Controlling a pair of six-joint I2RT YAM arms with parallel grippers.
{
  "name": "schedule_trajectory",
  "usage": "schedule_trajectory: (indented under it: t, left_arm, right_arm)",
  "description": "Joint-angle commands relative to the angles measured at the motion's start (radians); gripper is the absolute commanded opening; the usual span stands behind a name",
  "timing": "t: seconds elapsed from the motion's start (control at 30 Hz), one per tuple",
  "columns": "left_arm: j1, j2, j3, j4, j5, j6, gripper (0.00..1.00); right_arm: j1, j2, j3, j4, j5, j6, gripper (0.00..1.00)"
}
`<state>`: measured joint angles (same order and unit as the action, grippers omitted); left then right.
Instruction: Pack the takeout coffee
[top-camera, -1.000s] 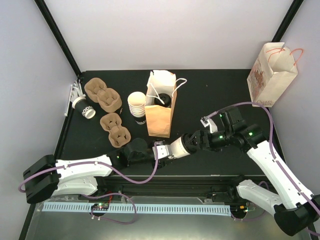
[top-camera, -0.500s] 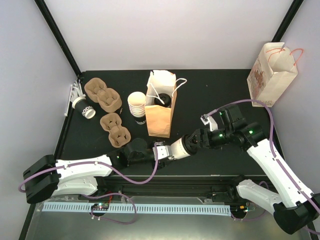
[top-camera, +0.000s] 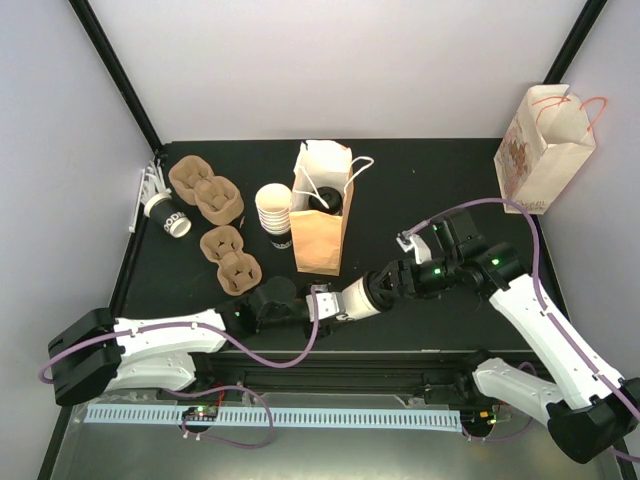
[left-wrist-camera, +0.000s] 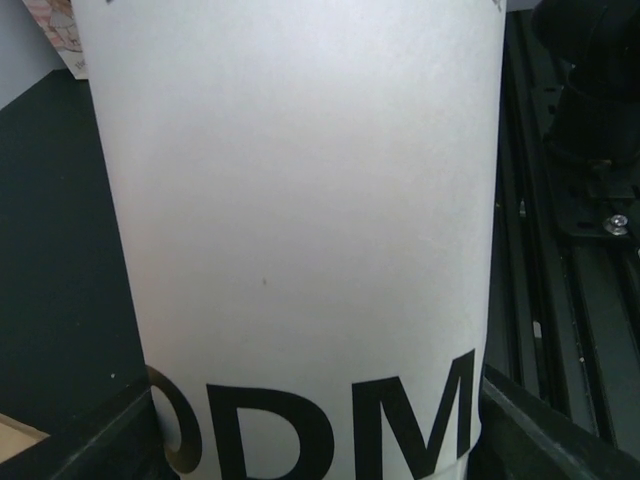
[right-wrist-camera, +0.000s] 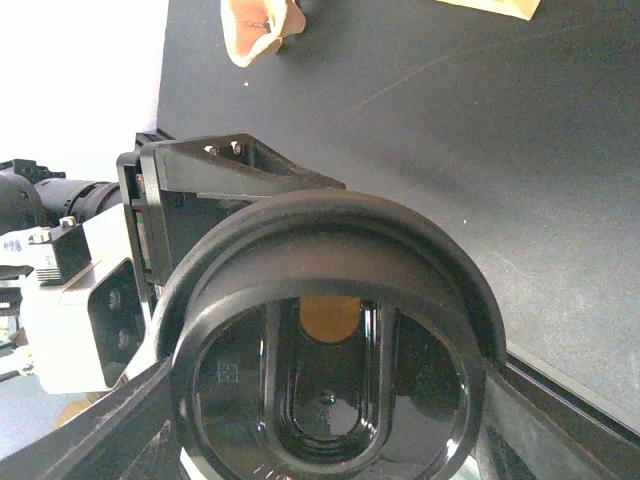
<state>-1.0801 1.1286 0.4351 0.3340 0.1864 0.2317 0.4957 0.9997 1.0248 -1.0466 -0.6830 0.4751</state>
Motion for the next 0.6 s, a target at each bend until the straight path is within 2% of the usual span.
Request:
schedule_trajectory:
  t: [0.0, 0.1, 0.3, 0.4, 0.43, 0.5, 0.57]
  left_arm:
    - [-0.001, 0.013, 0.039, 0.035, 0.006, 0.0, 0.72]
    - [-0.001, 0.011, 0.035, 0.038, -0.008, -0.024, 0.97]
    - [-0.002, -0.047, 0.023, -0.033, -0.032, -0.104, 0.99]
    - [-0.001, -0.115, -0.015, -0.036, -0.108, -0.189, 0.99]
    - [-0.001, -0.134, -0.03, -0.018, -0.176, -0.217, 0.99]
    - [-0.001, -0.148, -0.045, 0.018, -0.235, -0.184, 0.99]
    - [-0.001, -0.121, -0.024, 0.048, -0.244, -0.075, 0.99]
  right_arm:
    - [0.015, 0.002, -0.003, 0.01, 0.006, -0.007, 0.72]
    - [0.015, 0.007, 0.023, -0.025, 0.078, -0.026, 0.71]
    - [0.018, 0.03, 0.069, -0.105, 0.28, -0.09, 0.7]
    - [0.022, 0.038, 0.065, -0.112, 0.407, -0.1, 0.69]
    - [0.024, 0.038, 0.062, -0.11, 0.434, -0.102, 0.69]
    - [0.026, 0.04, 0.057, -0.106, 0.479, -0.105, 0.69]
    - [0.026, 0.042, 0.051, -0.096, 0.496, -0.11, 0.69]
